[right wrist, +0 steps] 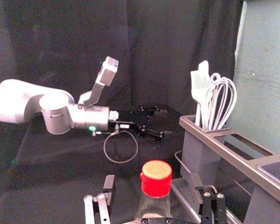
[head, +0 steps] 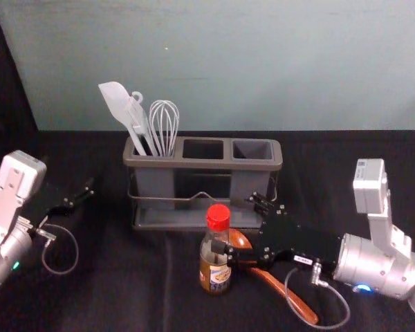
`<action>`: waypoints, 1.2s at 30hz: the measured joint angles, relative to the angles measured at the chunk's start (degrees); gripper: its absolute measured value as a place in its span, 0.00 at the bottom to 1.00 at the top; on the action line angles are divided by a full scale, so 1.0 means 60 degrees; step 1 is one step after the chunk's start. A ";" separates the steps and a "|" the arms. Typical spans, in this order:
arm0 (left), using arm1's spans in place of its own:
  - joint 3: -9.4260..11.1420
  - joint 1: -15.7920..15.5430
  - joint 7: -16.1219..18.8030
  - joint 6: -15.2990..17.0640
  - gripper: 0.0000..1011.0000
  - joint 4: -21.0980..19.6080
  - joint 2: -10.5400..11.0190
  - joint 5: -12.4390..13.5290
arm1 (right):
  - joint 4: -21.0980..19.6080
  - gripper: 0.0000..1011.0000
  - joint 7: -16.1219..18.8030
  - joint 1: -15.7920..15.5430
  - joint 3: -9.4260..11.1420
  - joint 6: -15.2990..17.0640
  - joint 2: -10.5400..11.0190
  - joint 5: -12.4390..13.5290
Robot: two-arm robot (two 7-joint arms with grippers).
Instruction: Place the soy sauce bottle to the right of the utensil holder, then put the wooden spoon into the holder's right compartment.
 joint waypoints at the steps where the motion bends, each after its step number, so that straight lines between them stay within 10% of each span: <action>1: 0.0001 0.0001 0.0001 0.0000 1.00 0.0000 0.0000 0.0000 | 0.0036 0.99 0.0022 0.0040 -0.0012 0.0022 -0.0036 0.0013; 36: 0.0000 0.0001 0.0000 0.0000 1.00 0.0000 0.0000 0.0000 | 0.0367 0.99 0.0114 0.0340 -0.0128 0.0224 -0.0315 0.0130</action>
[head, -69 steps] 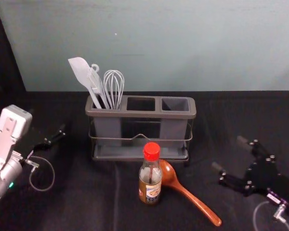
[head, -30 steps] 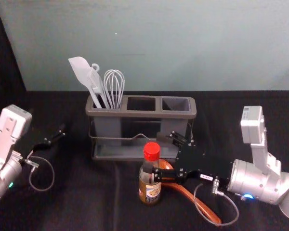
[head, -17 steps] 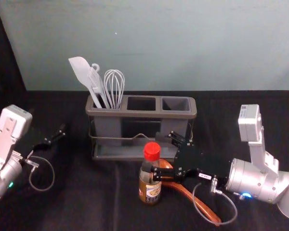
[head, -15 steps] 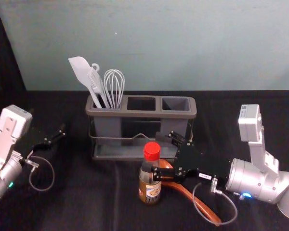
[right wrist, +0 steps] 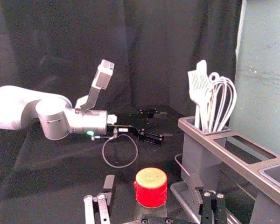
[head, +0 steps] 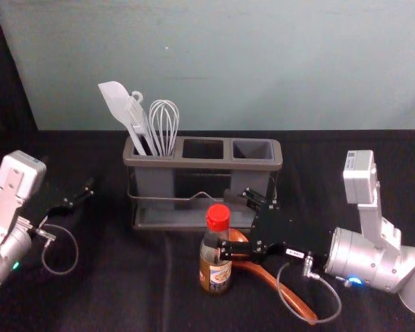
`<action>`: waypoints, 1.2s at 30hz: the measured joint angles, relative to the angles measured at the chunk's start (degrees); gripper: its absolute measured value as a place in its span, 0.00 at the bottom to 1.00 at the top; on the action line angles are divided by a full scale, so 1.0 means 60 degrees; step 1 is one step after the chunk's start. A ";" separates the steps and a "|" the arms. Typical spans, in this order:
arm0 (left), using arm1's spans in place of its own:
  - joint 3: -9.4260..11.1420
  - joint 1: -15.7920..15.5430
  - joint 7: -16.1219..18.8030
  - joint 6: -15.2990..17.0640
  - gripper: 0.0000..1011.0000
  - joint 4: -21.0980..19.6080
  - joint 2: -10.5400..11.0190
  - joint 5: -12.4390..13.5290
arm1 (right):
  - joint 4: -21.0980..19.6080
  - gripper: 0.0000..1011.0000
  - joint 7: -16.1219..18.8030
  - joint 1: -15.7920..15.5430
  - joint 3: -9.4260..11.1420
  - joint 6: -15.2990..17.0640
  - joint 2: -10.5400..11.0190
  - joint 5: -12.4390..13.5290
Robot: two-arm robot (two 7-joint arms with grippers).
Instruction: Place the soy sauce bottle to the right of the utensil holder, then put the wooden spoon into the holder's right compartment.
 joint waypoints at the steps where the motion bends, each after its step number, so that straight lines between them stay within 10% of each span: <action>1: 0.0000 0.0000 0.0000 0.0000 1.00 0.0000 0.0000 0.0000 | -0.0001 0.99 0.0000 0.0000 0.0001 -0.0001 0.0000 -0.0001; 25: 0.0000 0.0000 0.0000 0.0000 1.00 0.0000 0.0000 0.0000 | -0.0015 0.99 -0.0007 -0.0009 0.0007 -0.0013 0.0010 -0.0005; 36: 0.0001 -0.0001 0.0000 0.0000 1.00 0.0000 0.0000 0.0000 | -0.0015 0.73 -0.0012 -0.0009 0.0006 -0.0013 0.0010 -0.0006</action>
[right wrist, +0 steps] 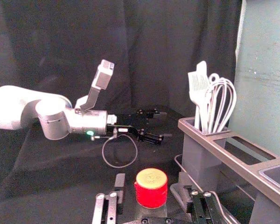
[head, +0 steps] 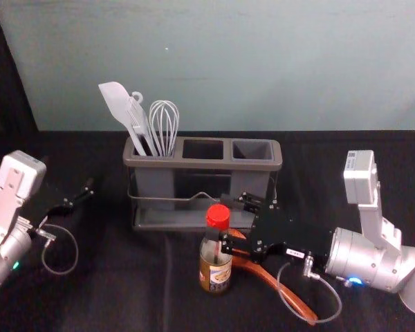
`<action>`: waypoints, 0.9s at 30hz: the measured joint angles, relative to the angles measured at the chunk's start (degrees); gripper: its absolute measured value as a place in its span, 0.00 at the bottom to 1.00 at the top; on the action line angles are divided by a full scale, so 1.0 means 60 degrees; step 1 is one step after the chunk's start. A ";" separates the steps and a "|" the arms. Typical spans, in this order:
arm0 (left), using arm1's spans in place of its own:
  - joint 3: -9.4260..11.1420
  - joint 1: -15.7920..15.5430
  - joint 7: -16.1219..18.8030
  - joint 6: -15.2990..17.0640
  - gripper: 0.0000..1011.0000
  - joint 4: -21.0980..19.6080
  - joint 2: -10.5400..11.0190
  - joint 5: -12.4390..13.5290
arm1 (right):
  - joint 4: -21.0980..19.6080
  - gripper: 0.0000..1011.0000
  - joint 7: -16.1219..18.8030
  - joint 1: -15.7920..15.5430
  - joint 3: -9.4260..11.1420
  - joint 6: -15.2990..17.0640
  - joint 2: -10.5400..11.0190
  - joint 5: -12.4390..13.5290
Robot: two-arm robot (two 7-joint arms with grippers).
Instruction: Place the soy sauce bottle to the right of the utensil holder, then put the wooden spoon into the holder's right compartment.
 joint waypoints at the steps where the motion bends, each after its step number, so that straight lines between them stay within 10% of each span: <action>1: 0.0000 0.0001 0.0000 0.0000 1.00 0.0000 0.0000 0.0000 | 0.0000 0.68 0.0000 0.0000 0.0000 0.0000 0.0000 0.0000; 11: 0.0000 0.0000 0.0000 0.0000 1.00 0.0000 0.0000 0.0000 | 0.0001 0.39 0.0001 0.0000 0.0000 0.0000 0.0000 0.0000; 27: 0.0000 0.0001 0.0000 0.0000 1.00 0.0000 0.0000 0.0000 | -0.0080 0.39 0.0033 -0.0097 0.0071 -0.0038 0.0017 0.0196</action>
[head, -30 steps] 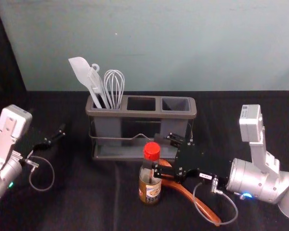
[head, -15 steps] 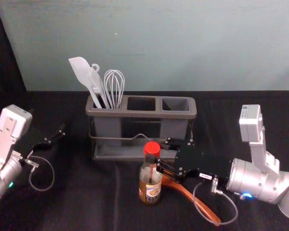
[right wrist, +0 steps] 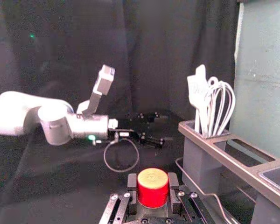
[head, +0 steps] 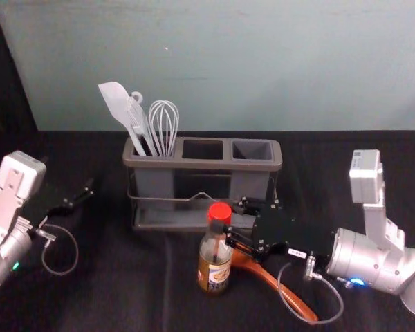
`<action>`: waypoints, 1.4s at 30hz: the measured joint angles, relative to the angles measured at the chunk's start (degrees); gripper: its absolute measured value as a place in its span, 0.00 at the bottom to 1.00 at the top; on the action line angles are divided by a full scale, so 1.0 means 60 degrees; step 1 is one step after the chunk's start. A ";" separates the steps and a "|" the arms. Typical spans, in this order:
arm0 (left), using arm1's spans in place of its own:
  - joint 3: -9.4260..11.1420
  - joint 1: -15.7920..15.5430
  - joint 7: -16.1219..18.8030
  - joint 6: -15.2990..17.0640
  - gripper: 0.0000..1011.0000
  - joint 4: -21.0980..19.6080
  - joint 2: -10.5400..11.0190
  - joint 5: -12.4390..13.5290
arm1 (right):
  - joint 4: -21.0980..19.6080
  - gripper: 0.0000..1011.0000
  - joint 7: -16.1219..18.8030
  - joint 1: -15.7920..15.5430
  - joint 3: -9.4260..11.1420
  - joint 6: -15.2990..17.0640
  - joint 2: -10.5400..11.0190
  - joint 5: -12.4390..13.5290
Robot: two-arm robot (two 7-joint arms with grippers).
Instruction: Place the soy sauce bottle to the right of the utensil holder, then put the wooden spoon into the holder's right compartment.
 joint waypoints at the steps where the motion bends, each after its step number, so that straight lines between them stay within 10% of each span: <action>1: 0.0000 0.0000 0.0000 0.0000 1.00 0.0000 0.0000 0.0000 | -0.0077 0.39 0.0005 -0.0051 0.0039 0.0010 0.0011 0.0113; 12: -0.0001 -0.0001 0.0000 0.0000 1.00 0.0000 0.0000 0.0000 | -0.2233 0.39 -0.0615 -0.1211 0.0747 -0.0065 0.1142 0.0162; 23: -0.0001 0.0000 0.0000 0.0000 1.00 0.0000 0.0000 0.0000 | -0.3806 0.39 -0.2064 -0.4317 0.3467 -0.0559 0.3178 0.0409; 31: 0.0000 0.0000 0.0000 0.0000 1.00 0.0000 0.0000 0.0000 | -0.3256 0.39 -0.2852 -0.4498 0.4129 -0.0473 0.2619 0.0720; 42: 0.0000 0.0000 0.0000 0.0000 1.00 0.0000 0.0000 0.0000 | -0.1907 0.39 -0.3511 -0.2598 0.3476 0.0195 0.1153 0.0467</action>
